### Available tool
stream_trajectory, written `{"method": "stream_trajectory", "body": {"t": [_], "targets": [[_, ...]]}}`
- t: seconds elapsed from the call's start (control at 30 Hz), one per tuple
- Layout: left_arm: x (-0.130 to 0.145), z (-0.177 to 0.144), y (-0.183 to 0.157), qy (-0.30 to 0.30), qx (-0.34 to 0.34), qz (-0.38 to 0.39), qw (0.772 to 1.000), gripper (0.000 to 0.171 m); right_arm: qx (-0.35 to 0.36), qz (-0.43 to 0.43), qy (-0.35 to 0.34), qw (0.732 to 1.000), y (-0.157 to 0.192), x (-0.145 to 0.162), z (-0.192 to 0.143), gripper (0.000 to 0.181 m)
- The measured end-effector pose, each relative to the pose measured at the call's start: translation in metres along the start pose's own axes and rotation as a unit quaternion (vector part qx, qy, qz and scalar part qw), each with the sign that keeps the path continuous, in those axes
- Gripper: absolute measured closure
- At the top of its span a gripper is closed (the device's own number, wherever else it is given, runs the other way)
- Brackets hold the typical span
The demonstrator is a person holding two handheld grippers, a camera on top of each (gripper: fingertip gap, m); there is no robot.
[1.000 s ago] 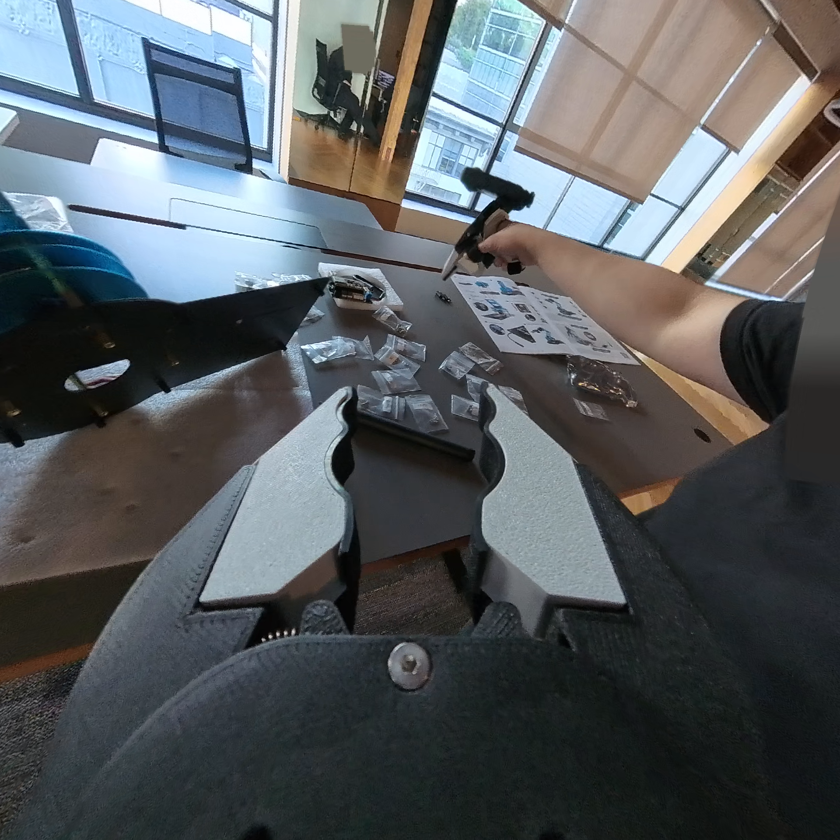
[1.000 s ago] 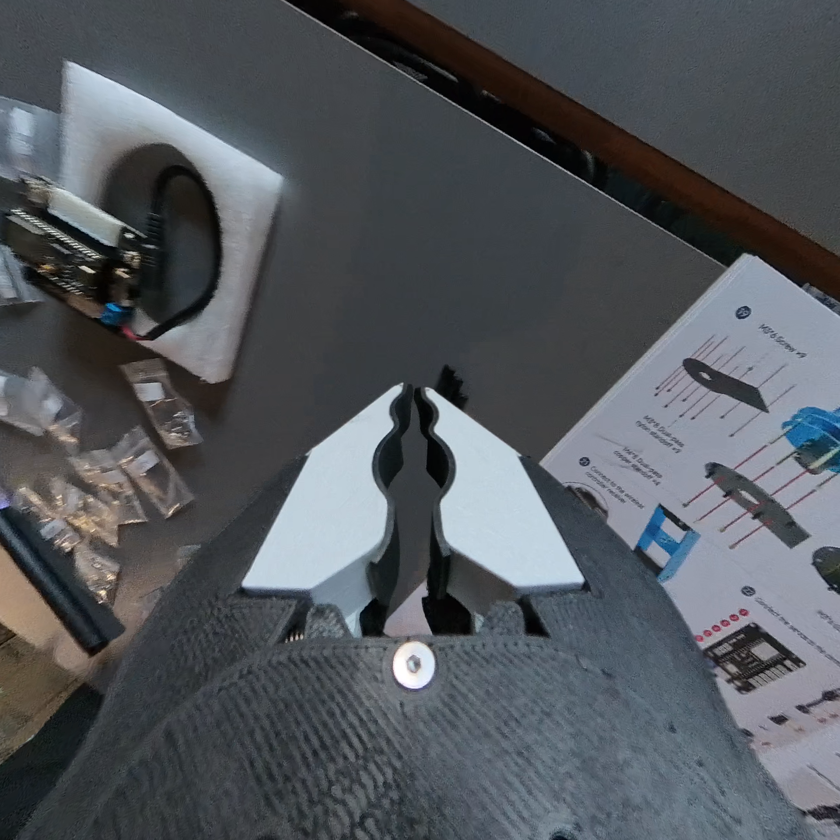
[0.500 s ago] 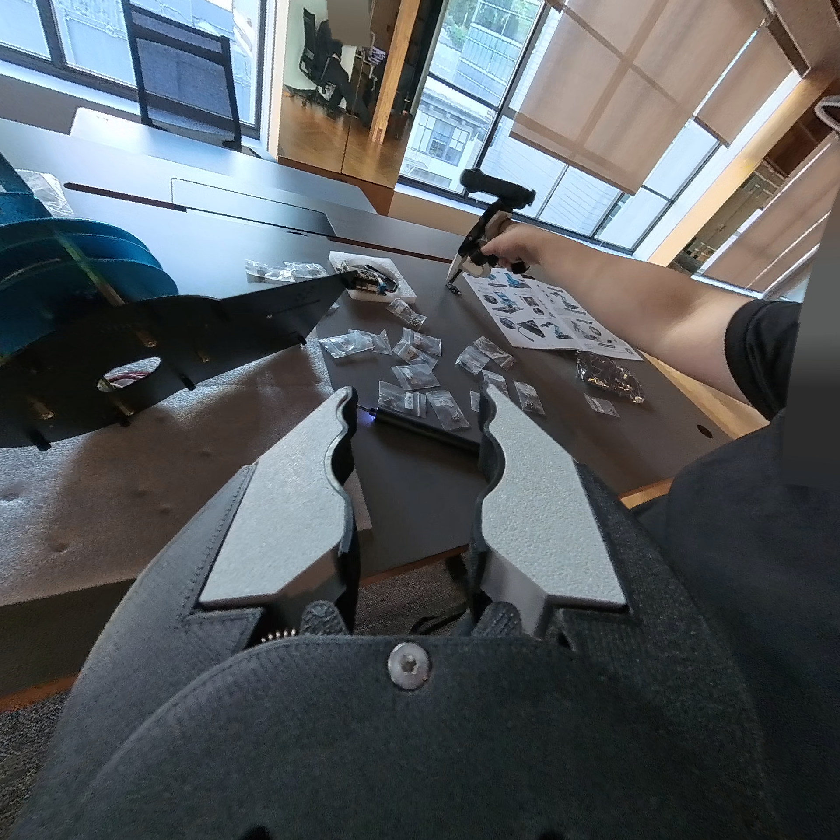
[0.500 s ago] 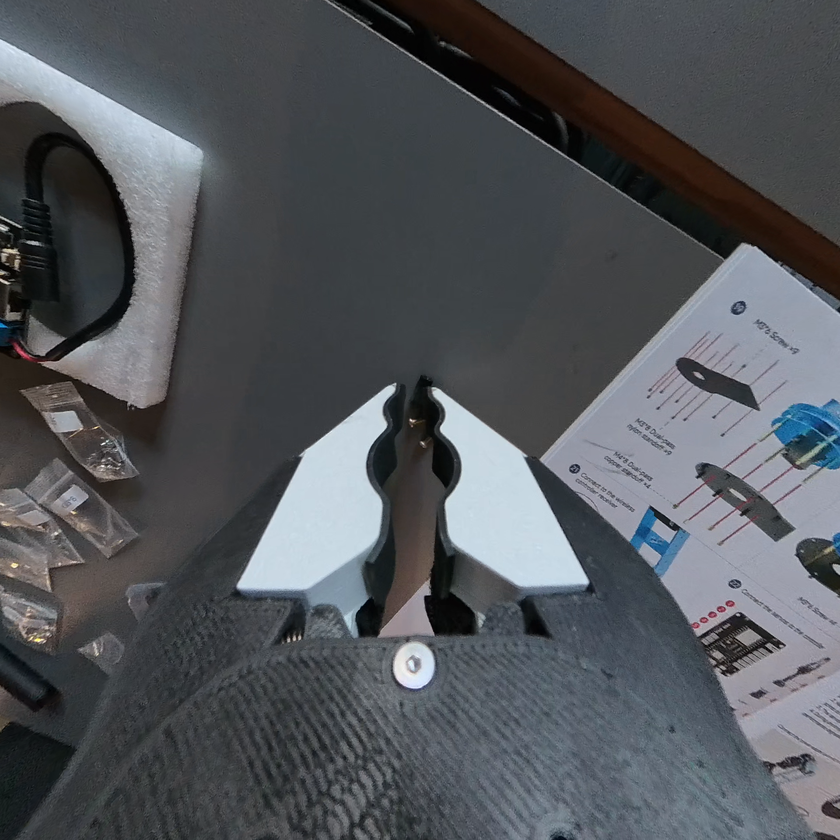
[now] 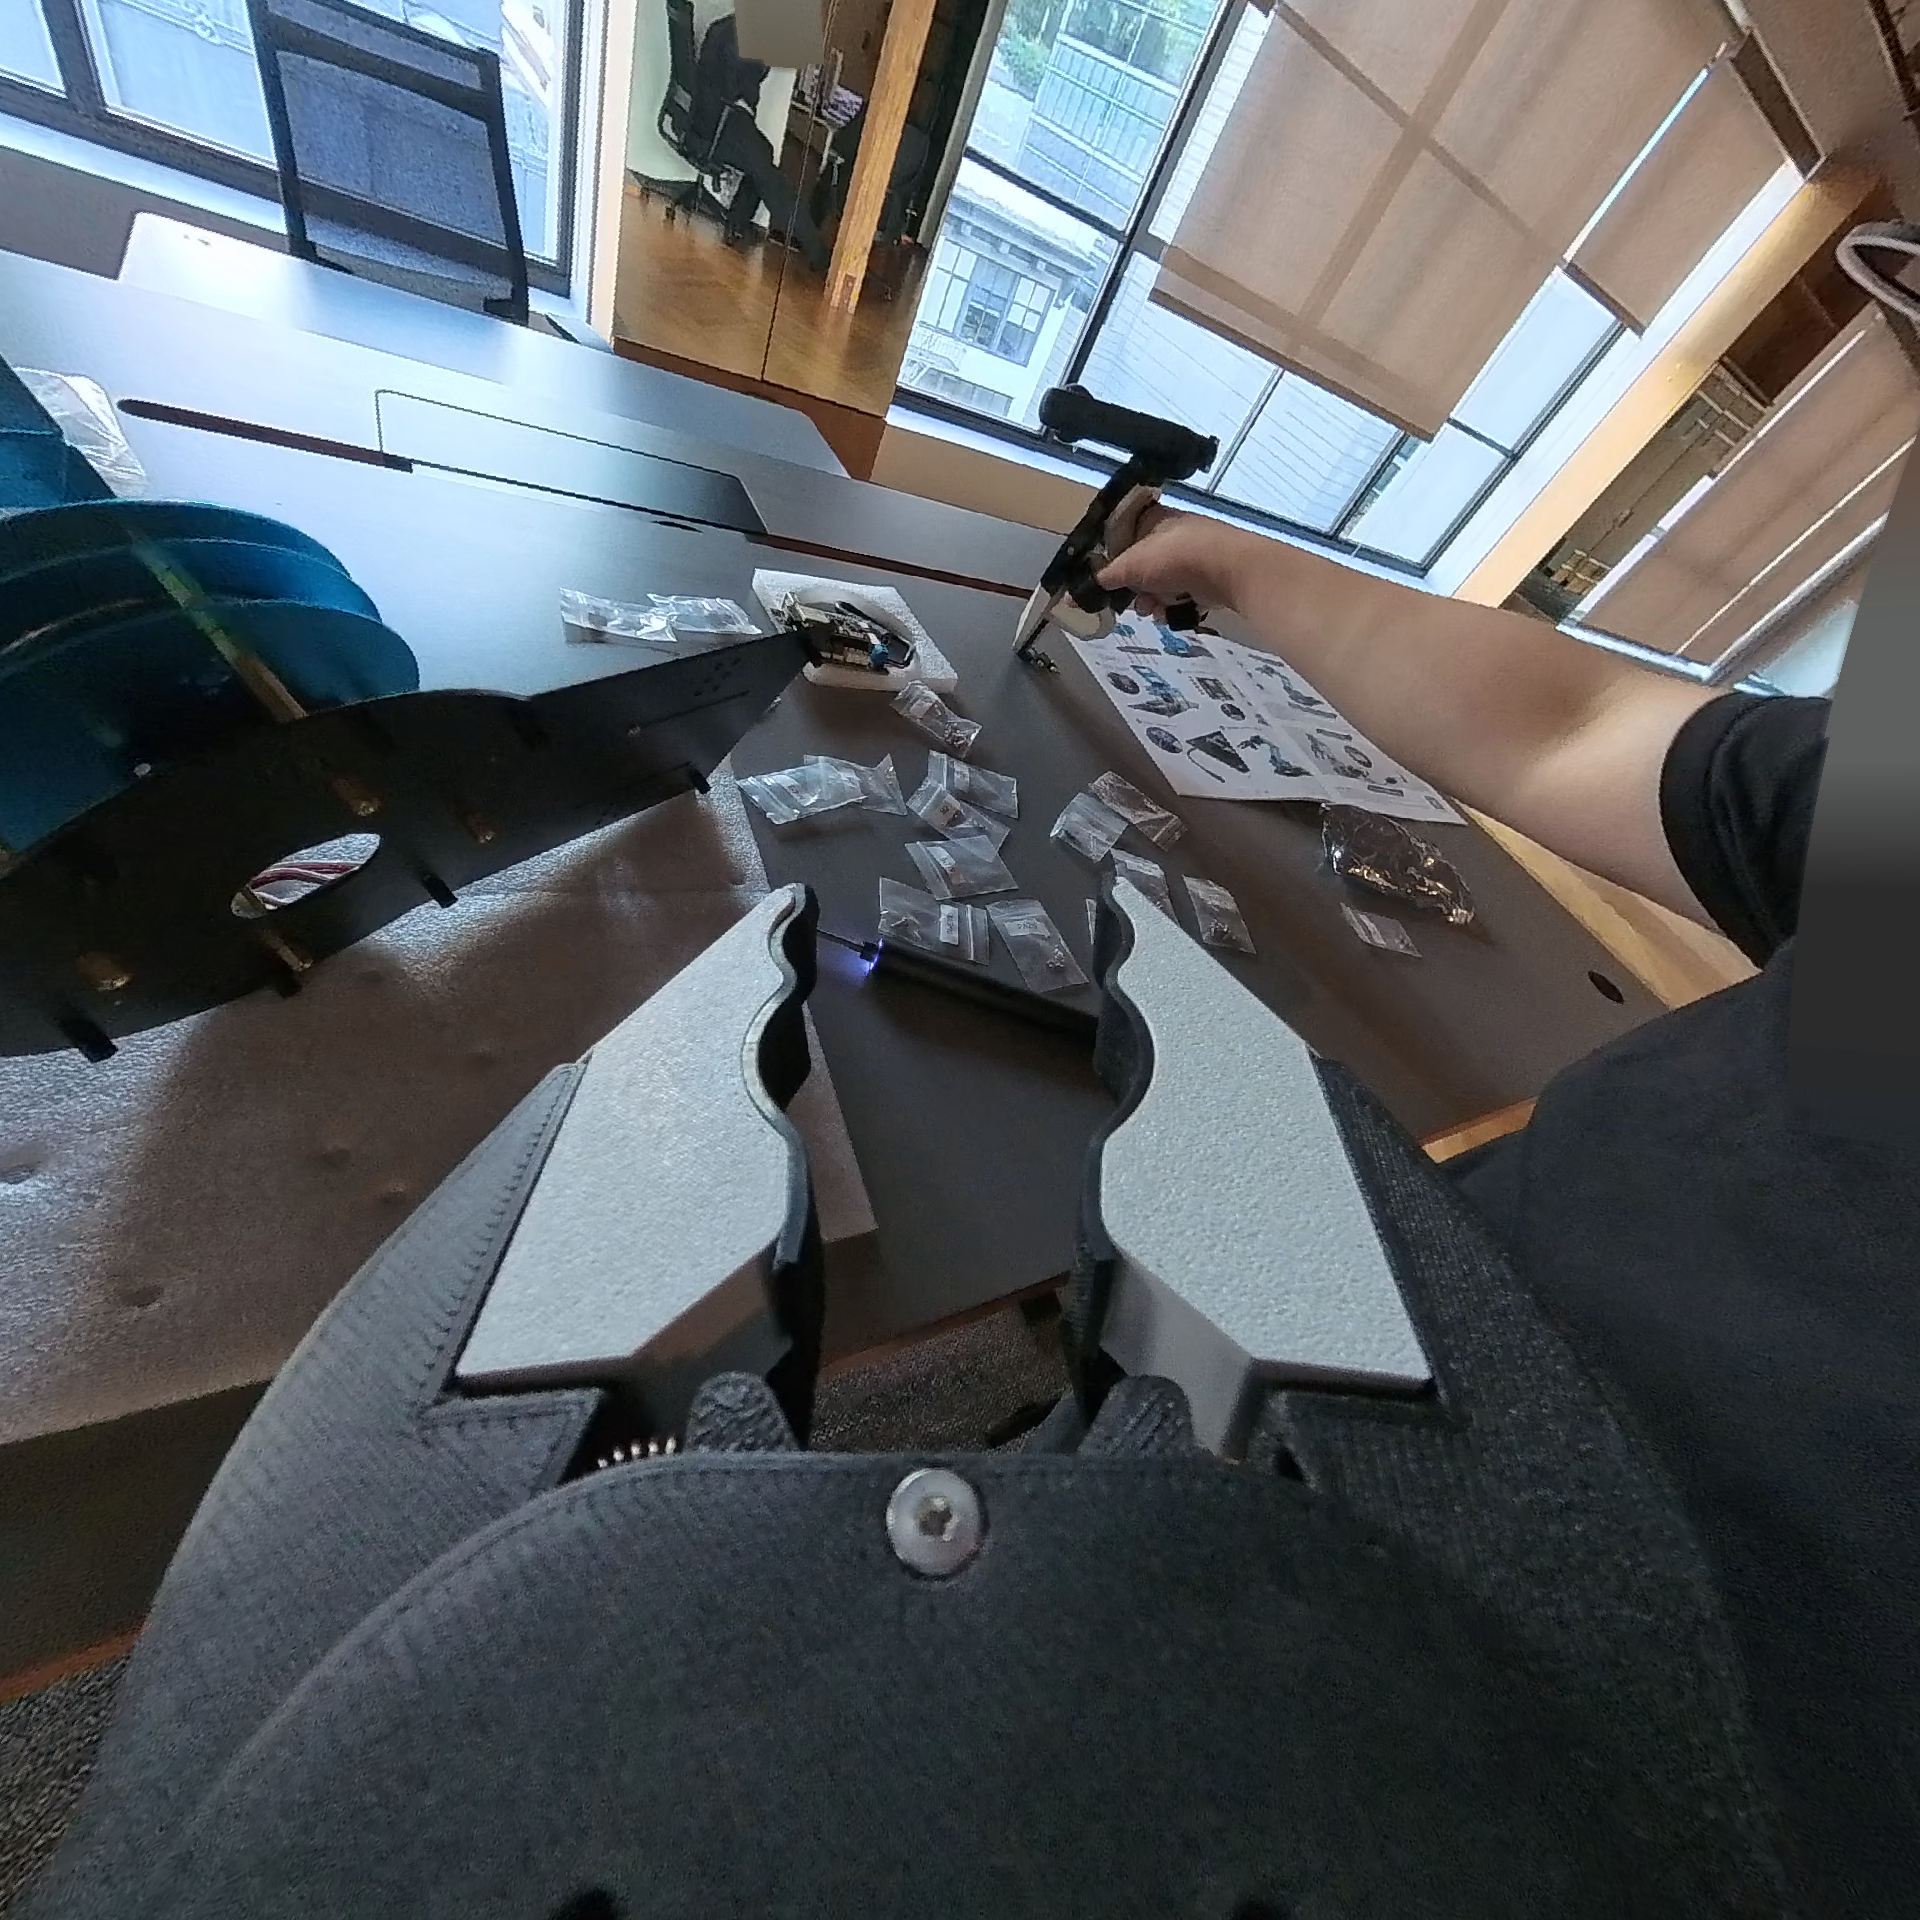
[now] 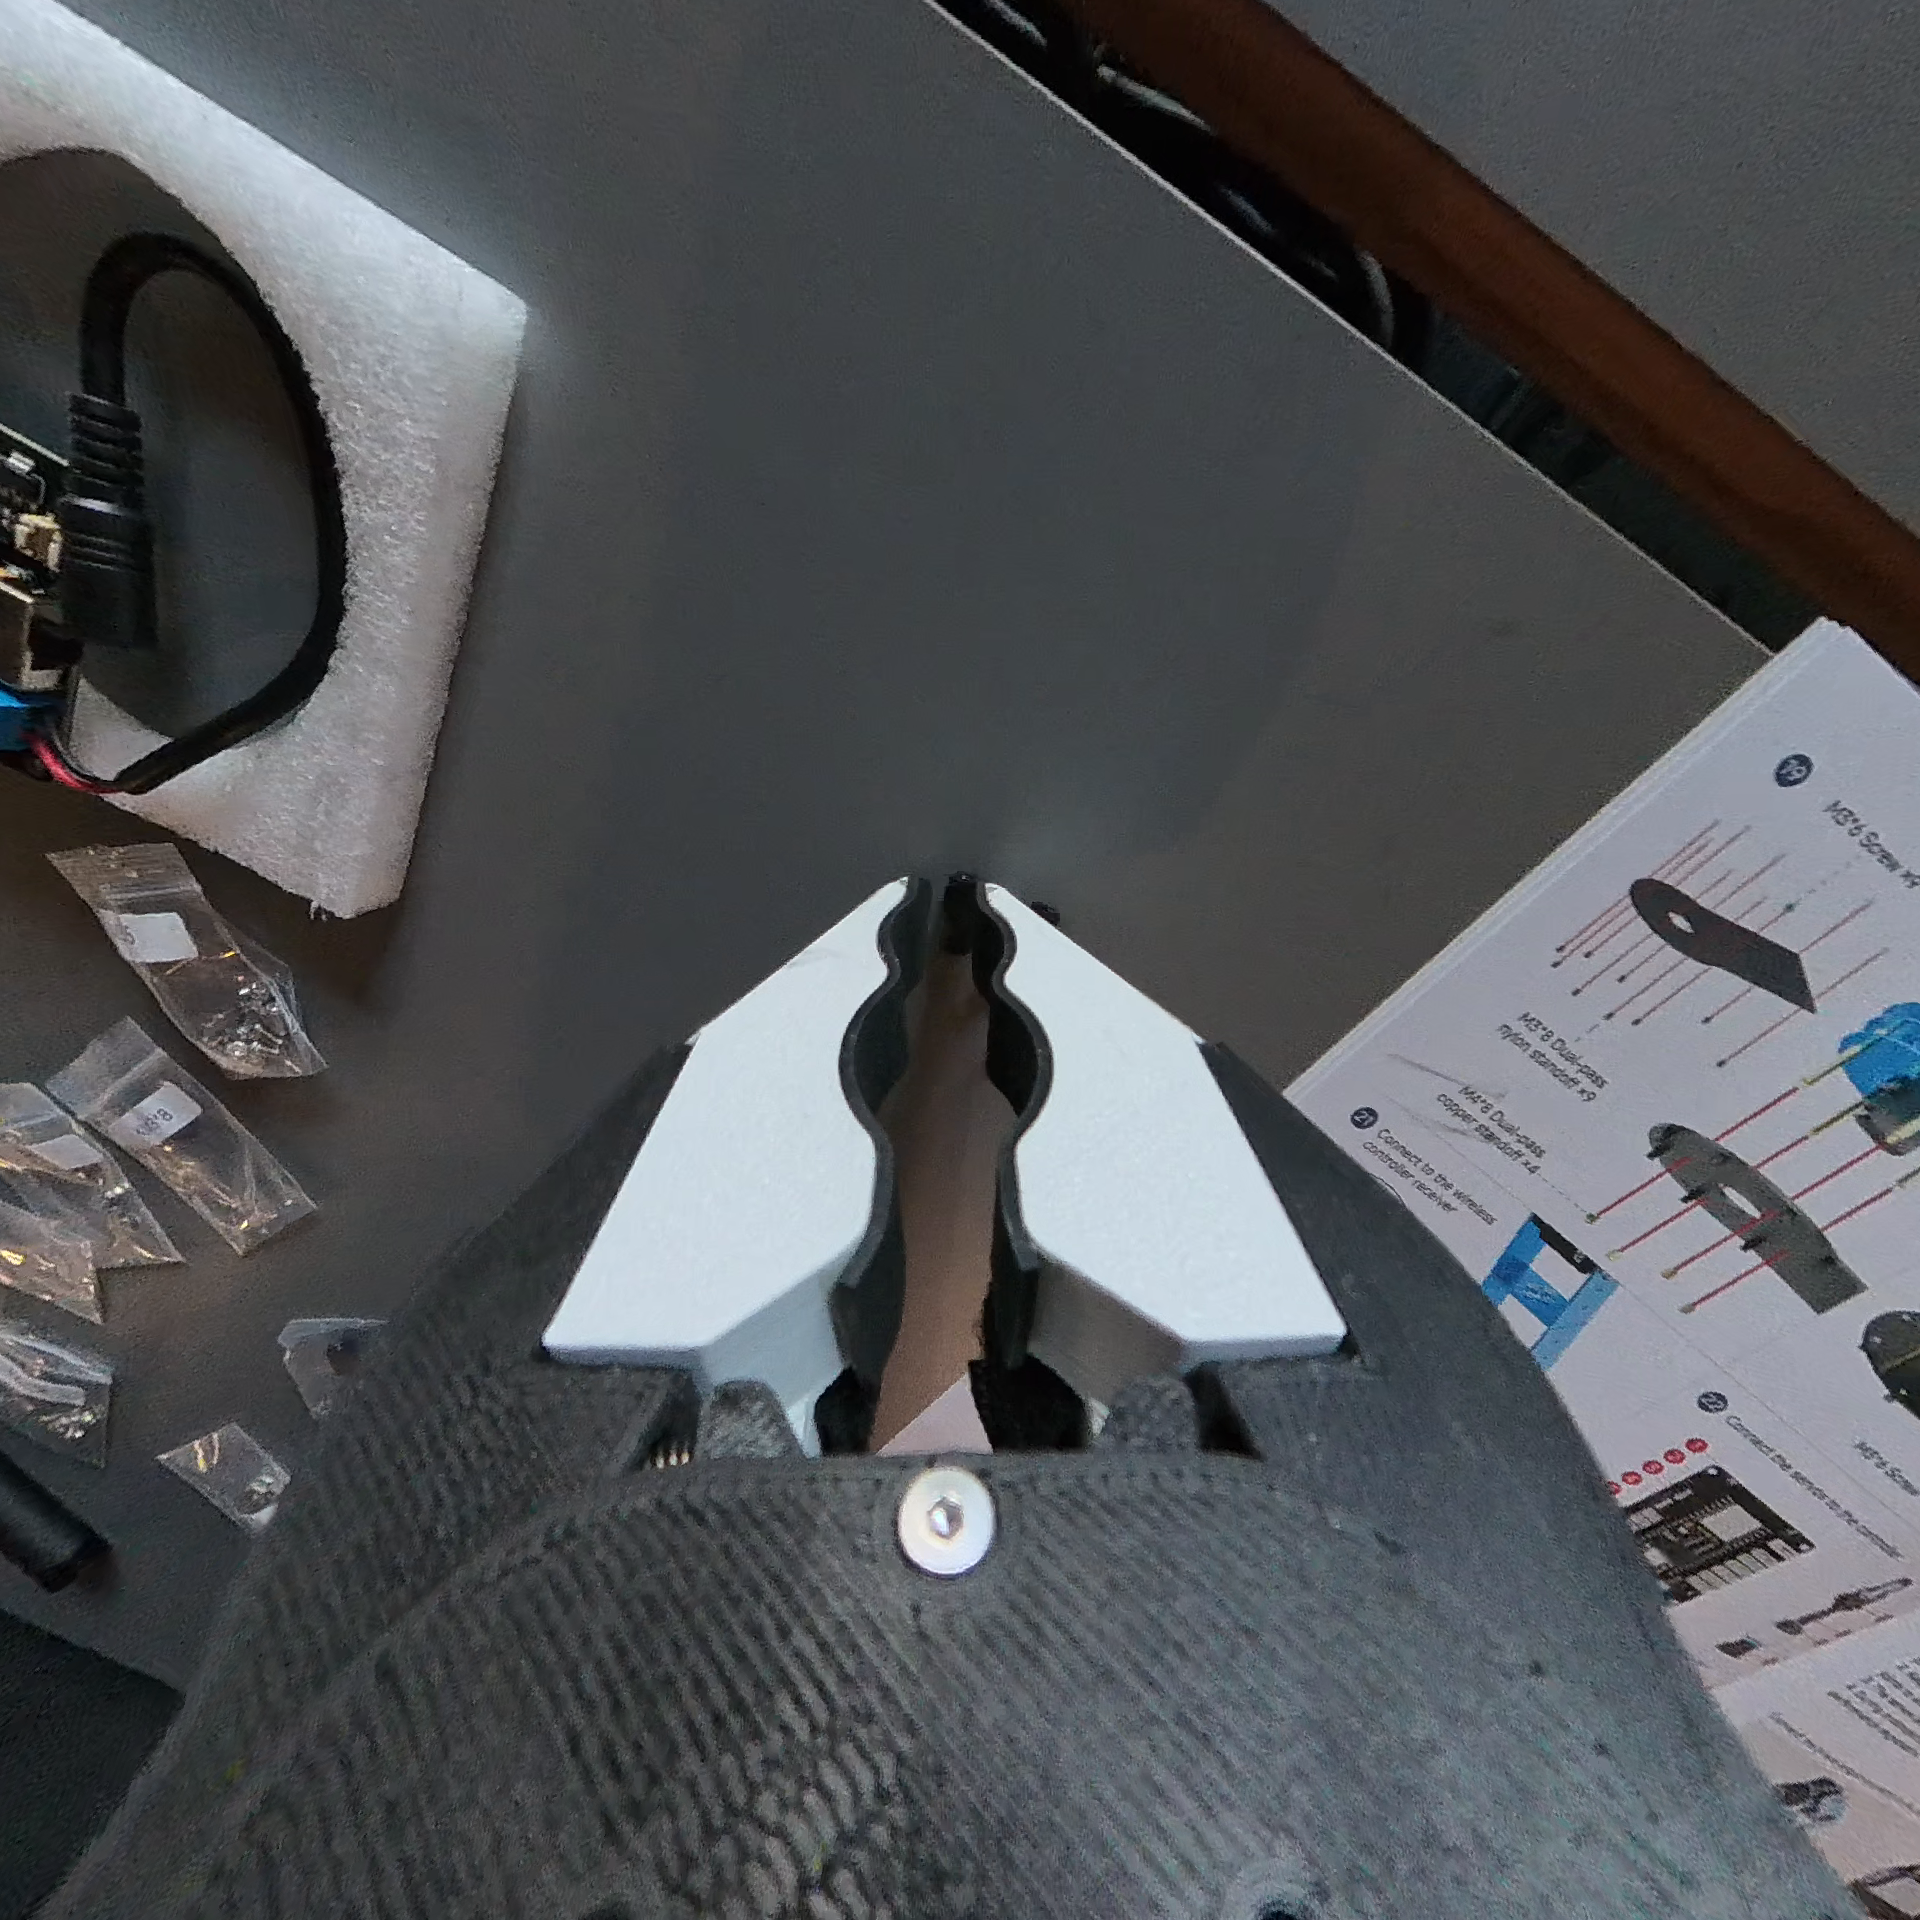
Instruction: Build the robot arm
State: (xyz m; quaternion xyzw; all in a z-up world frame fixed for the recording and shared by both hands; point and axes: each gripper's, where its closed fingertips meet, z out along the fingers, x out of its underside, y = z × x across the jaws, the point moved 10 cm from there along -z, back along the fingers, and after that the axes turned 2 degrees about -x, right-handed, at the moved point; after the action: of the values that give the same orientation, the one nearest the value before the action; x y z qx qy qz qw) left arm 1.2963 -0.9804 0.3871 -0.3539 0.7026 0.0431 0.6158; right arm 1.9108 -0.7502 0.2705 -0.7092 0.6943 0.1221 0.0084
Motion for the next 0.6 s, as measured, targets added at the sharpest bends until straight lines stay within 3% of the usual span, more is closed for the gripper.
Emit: {"method": "stream_trajectory", "body": {"t": [0.23, 0.4, 0.53, 0.6], "targets": [[-0.002, 0.004, 0.002, 0.008, -0.002, 0.000, 1.000, 0.120, 0.004, -0.067, -0.029, 0.997, -0.012, 0.011, -0.026, 0.174], [-0.004, 0.009, 0.002, 0.019, -0.002, -0.002, 1.000, 0.120, 0.027, -0.159, 0.001, 0.987, -0.030, 0.023, -0.018, 0.170], [-0.008, 0.015, -0.001, 0.027, 0.000, 0.007, 1.000, 0.120, -0.013, -0.170, -0.007, 0.985, -0.028, 0.027, -0.014, 0.170], [-0.010, 0.017, -0.003, 0.031, -0.001, 0.011, 0.999, 0.121, 0.001, -0.182, -0.008, 0.983, -0.028, 0.027, -0.012, 0.170]]}}
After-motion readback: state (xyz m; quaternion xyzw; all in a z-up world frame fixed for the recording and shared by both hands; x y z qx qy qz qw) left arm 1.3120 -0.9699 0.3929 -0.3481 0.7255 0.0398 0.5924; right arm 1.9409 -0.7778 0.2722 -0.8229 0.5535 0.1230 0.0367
